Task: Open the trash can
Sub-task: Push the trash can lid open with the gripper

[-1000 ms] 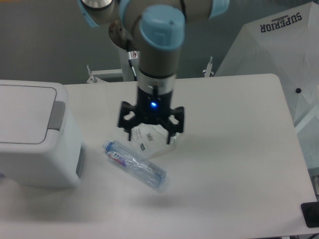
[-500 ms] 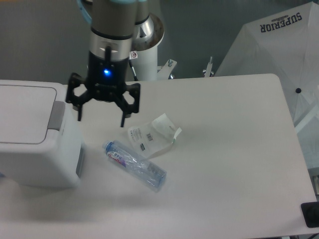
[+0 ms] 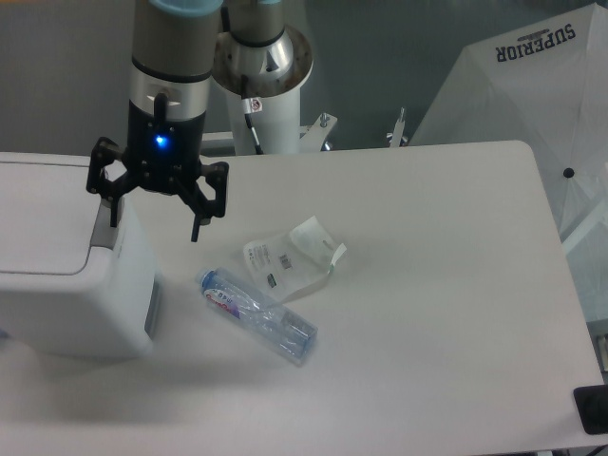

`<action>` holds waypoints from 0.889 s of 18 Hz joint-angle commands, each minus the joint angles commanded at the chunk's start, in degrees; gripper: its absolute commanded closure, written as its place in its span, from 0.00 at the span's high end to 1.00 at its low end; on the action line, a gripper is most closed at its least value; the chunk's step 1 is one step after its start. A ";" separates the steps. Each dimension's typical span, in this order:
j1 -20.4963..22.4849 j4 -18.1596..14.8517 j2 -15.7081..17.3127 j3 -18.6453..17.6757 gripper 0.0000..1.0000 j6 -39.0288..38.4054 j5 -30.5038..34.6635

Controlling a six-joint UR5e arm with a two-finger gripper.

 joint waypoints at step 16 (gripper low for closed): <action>-0.18 0.18 -0.44 -1.50 1.00 0.00 0.09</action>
